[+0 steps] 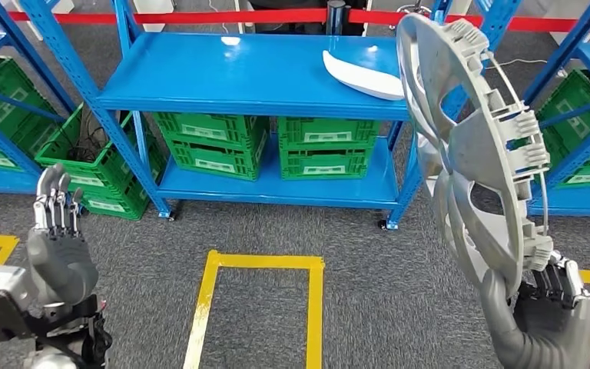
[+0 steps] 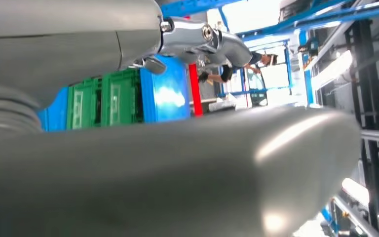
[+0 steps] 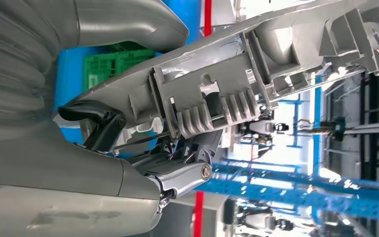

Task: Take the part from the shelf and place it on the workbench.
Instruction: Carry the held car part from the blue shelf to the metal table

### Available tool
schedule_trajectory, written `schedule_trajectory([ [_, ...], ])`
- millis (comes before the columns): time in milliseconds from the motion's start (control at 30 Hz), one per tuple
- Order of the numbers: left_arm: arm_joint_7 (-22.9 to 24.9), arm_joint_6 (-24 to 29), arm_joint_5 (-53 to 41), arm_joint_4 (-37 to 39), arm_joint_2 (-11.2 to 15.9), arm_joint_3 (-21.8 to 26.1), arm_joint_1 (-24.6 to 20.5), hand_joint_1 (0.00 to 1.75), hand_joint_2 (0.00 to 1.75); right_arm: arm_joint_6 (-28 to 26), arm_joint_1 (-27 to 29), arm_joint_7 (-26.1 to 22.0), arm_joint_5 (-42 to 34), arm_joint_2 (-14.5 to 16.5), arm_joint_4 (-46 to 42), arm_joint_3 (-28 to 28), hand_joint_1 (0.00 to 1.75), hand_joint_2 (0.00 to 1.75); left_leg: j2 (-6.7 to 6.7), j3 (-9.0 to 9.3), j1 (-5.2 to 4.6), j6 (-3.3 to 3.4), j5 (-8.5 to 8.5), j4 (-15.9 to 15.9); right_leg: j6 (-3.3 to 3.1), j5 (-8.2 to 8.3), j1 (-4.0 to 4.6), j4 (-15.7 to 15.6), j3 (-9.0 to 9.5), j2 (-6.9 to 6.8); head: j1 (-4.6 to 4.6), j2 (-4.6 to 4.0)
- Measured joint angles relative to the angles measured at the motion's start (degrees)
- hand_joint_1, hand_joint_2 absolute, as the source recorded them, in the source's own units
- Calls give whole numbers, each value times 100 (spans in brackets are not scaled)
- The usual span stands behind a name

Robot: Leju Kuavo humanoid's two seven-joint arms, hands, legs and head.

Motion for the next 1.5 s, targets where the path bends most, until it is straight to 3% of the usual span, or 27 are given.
schedule_trajectory([
  [67, -40, 19, 61, 39, -1, -10, 6, 0, 0, -3, 21, 24, -10, 0, 32, -1, 175, 175, 0, -98, 9, -49, -161, 163, -97, 64, -11, -39, -35, -15, -36, 0],
  [167, -214, 83, 181, 100, -2, -21, 52, 0, 0, 27, 26, 182, 87, -2, 50, -2, 175, 175, 0, -482, 11, -84, -800, 1161, -196, 173, 9, -53, -157, -26, -132, 0],
  [200, -290, 106, 228, 124, -4, -24, 73, 0, 0, 44, 25, 278, 160, -3, 50, -2, 175, 175, 0, -579, 9, -88, -934, 1486, -207, 211, 23, -47, -211, -24, -158, 0],
  [233, -369, 123, 273, 149, -7, -27, 89, 0, 0, 63, 24, 374, 232, -4, 49, -2, 175, 175, 0, -587, 7, -83, -957, 1628, -211, 247, 38, -41, -263, -21, -180, 0],
  [267, -435, 132, 306, 170, -11, -30, 96, 0, 0, 80, 23, 453, 289, -5, 48, -2, 175, 175, 0, -481, 4, -66, -878, 1547, -211, 281, 51, -32, -313, -17, -198, 0],
  [300, -489, 138, 326, 189, -15, -35, 96, 0, 0, 97, 22, 512, 329, -7, 44, -2, 175, 175, 0, -264, 0, -39, -732, 1249, -206, 313, 64, -20, -357, -12, -221, 0],
  [367, -545, 153, 336, 204, -22, -45, 92, 0, 0, 132, 16, 565, 360, -13, 23, -2, 175, 175, 3, 307, -21, 26, -523, 407, -180, 367, 87, 14, -425, -5, -261, 0],
  [400, -561, 163, 337, 207, -27, -50, 91, 0, 0, 145, 8, 578, 367, -19, 7, -3, 175, 175, 5, 498, -36, 48, -482, 113, -154, 395, 94, 28, -449, -6, -271, 0],
  [433, -572, 172, 337, 207, -32, -54, 90, 0, 0, 154, -1, 582, 368, -24, -6, -3, 175, 175, 7, 581, -51, 61, -485, -45, -124, 425, 95, 37, -467, -10, -282, 0],
  [533, -592, 191, 336, 207, -46, -59, 95, 0, 0, 167, -17, 585, 366, -40, -27, -5, 175, 175, 10, 496, -44, 117, -405, -123, -26, 468, 89, 59, -518, -13, -291, 0],
  [600, -594, 196, 333, 207, -61, -60, 95, 0, 0, 172, -16, 584, 363, -58, -34, -6, 175, 175, 21, 446, -11, 182, -313, -151, 40, 180, 77, 381, -666, -1, -248, 0],
  [667, -593, 202, 327, 210, -70, -62, 96, 0, 0, 172, -13, 573, 343, -71, -37, -7, 175, 175, 27, 353, -6, 213, -227, -118, 99, -320, 45, 1110, -908, 5, -177, 0],
  [700, -590, 210, 325, 213, -71, -63, 100, 0, 0, 170, -6, 562, 320, -74, -37, -7, 175, 175, 28, 292, -7, 212, -185, -91, 121, -498, 30, 1455, -992, 5, -144, 0],
  [733, -585, 220, 324, 214, -72, -64, 105, 0, 0, 165, 7, 543, 292, -75, -37, -8, 175, 175, 27, 214, -7, 207, -149, -59, 136, -574, 18, 1641, -996, 4, -118, 0],
  [767, -580, 228, 320, 215, -73, -64, 114, 0, 0, 157, 26, 521, 265, -77, -37, -8, 175, 175, 26, 142, -7, 199, -121, -25, 144, -551, 7, 1618, -902, 4, -95, 0],
  [867, -540, 228, 227, 175, -75, -67, 151, 0, 0, 108, 109, 418, 166, -95, -50, -13, 175, 175, 24, -16, -13, 155, -74, 89, 121, -228, -4, 537, -191, 4, -42, 0],
  [933, -441, 215, 112, 103, -75, -85, 163, 0, 0, 74, 170, 337, 68, -113, -67, -18, 175, 175, 24, -92, -22, 93, -29, 139, 66, -166, 20, 117, 45, 7, -33, 0],
  [1033, -257, 207, -5, 6, -74, -132, 164, 0, 0, 60, 237, 199, -91, -127, -74, -22, 175, 175, 22, -157, -11, -13, 35, 155, -52, -75, 34, 89, 12, 2, -45, 0],
  [1067, -220, 211, -25, -21, -72, -142, 163, 0, 0, 67, 245, 163, -121, -127, -74, -22, 175, 175, 19, -204, -8, -39, -35, 222, -97, -30, 24, 65, -4, -7, -57, 0],
  [1100, -202, 216, -35, -47, -68, -147, 159, 0, 0, 79, 248, 135, -136, -127, -74, -22, 175, 175, 14, -282, -7, -60, -181, 391, -138, 18, 11, 40, -29, -16, -80, 0],
  [1167, -196, 217, -19, -79, -62, -155, 155, 0, 0, 100, 247, 123, -121, -127, -74, -22, 175, 175, 9, -537, -2, -92, -624, 1045, -187, 102, 8, 33, -123, -24, -141, 0],
  [1233, -212, 204, 22, -86, -61, -165, 152, 0, 0, 105, 246, 160, -86, -127, -74, -21, 175, 175, 9, -699, 0, -111, -908, 1637, -199, 189, 16, 56, -263, -23, -190, 0],
  [1267, -222, 194, 39, -86, -61, -171, 149, 0, 0, 105, 246, 184, -68, -127, -74, -21, 175, 175, 9, -643, -1, -108, -913, 1666, -195, 231, 20, 71, -335, -21, -210, 0],
  [1300, -231, 185, 48, -87, -61, -177, 140, 0, 0, 105, 246, 201, -55, -127, -74, -20, 175, 175, 9, -464, -1, -95, -829, 1456, -187, 271, 23, 86, -399, -18, -233, 0],
  [1400, -248, 170, 52, -113, -62, -192, 83, 0, 0, 109, 240, 218, -33, -127, -76, -15, 175, 175, 9, 311, -22, -17, -551, 265, -124, 383, 43, 124, -531, -7, -304, 0],
  [1433, -252, 167, 51, -128, -63, -196, 69, 0, 0, 109, 233, 218, -30, -126, -77, -14, 175, 175, 8, 425, -37, 11, -522, 51, -90, 418, 45, 128, -554, -8, -314, 0],
  [1500, -242, 157, 43, -151, -63, -203, 63, 0, 0, 109, 218, 211, -35, -125, -77, -11, 175, 175, 6, 414, -64, 72, -472, -19, -15, 487, 34, 108, -573, -14, -316, 0],
])
